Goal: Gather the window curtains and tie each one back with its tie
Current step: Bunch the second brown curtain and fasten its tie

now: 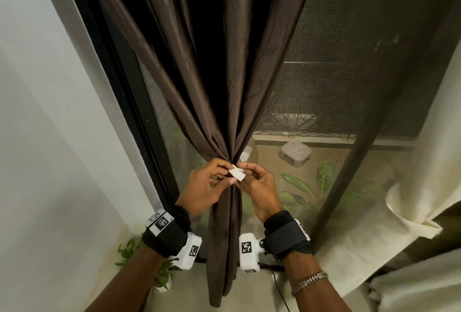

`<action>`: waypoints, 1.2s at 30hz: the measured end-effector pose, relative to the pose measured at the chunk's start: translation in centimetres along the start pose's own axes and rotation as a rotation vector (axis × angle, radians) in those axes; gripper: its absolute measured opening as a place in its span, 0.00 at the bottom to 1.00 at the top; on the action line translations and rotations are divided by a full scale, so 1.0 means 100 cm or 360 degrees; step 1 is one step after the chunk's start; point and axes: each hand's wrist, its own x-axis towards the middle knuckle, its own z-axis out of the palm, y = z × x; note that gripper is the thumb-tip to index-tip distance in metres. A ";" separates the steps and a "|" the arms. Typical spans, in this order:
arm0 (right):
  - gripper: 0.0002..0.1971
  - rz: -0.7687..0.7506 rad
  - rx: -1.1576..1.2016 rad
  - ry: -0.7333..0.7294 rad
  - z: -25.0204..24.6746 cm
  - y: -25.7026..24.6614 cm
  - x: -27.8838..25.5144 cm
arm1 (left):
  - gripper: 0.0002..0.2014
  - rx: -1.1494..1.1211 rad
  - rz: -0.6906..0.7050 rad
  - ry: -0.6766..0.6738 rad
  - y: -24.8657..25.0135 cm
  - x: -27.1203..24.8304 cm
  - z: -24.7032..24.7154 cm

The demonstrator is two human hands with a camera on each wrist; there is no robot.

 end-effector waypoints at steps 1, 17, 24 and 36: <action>0.14 -0.0025 -0.0035 0.0005 0.000 0.002 0.002 | 0.12 0.0091 0.0078 -0.0012 0.001 0.002 0.000; 0.12 0.0042 -0.0064 -0.0087 -0.011 -0.012 0.003 | 0.08 0.0245 -0.0070 -0.0108 -0.002 0.031 -0.014; 0.08 -0.0249 -0.0627 0.0034 -0.002 -0.007 0.013 | 0.06 0.0204 -0.0033 -0.0117 -0.003 0.031 -0.011; 0.18 -0.0416 -0.1089 -0.0148 0.001 -0.009 0.007 | 0.13 0.0165 -0.0094 -0.0132 0.003 0.033 -0.014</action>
